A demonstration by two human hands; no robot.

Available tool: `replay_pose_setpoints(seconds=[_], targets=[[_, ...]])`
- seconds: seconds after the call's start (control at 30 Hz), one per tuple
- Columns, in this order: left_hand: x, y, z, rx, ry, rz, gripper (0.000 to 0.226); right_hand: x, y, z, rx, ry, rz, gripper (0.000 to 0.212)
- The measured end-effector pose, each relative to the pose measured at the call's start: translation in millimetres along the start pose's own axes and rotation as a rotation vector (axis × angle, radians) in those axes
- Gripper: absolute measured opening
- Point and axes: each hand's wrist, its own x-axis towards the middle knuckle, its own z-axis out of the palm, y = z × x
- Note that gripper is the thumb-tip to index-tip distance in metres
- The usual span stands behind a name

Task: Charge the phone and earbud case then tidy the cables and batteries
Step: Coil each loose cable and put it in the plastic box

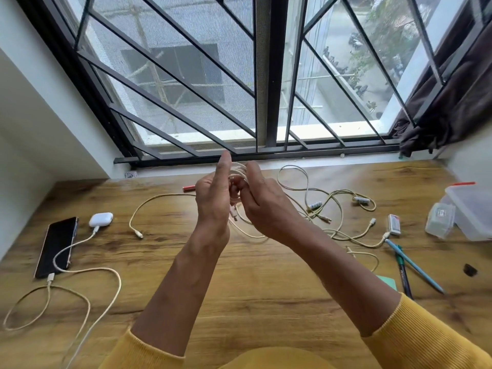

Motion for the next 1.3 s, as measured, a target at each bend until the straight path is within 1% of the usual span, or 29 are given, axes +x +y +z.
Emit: replay_pose_setpoints(seconds=[0.2, 0.33, 0.5, 0.63, 0.73, 0.8, 0.87, 0.97, 1.07, 1.2, 1.3], targets=[[5.1, -4.0, 0.4, -0.016, 0.002, 0.049, 0.048, 3.5, 0.6, 3.0, 0.055, 0.059, 0.004, 0.010], [11.6, -9.4, -3.5, 0.040, -0.033, 0.114, 0.034, 5.1, 1.9, 1.0, 0.084, 0.072, 0.033, 0.008], [15.4, -10.8, -5.2, 0.159, -0.049, 0.155, 0.045, 5.6, 3.4, -2.3, 0.105, 0.042, 0.056, 0.009], [15.3, -10.3, -6.4, 0.217, -0.075, 0.188, 0.060, 7.1, 2.6, -11.1, 0.102, -0.052, 0.126, 0.016], [10.7, -8.0, -5.8, 0.234, -0.070, 0.198, 0.061, 8.9, 2.9, -18.0, 0.143, -0.134, 0.147, 0.018], [12.0, -7.0, -5.8, 0.202, -0.034, 0.170, 0.057, 8.6, 2.8, -18.9, 0.193, -0.167, 0.139, 0.022], [15.4, -6.6, -6.6, 0.112, -0.009, 0.099, 0.051, 7.4, 4.2, -17.5, 0.277, -0.200, 0.135, 0.027], [16.3, -5.8, -7.7, 0.007, 0.033, 0.025, 0.042, 5.3, 6.4, -16.1, 0.409, -0.232, 0.143, 0.025], [15.8, -4.9, -6.5, 0.046, 0.080, 0.079, 0.048, 4.2, 6.1, -16.7, 0.476, -0.195, 0.131, 0.025], [17.5, -2.5, -5.8, 0.095, 0.087, 0.115, 0.047, 4.5, 4.4, -20.4, 0.553, -0.155, 0.119, 0.024], [20.8, 1.1, -5.0, 0.084, 0.075, 0.122, 0.054, 3.0, 1.5, -18.7, 0.769, -0.141, 0.141, 0.030]])
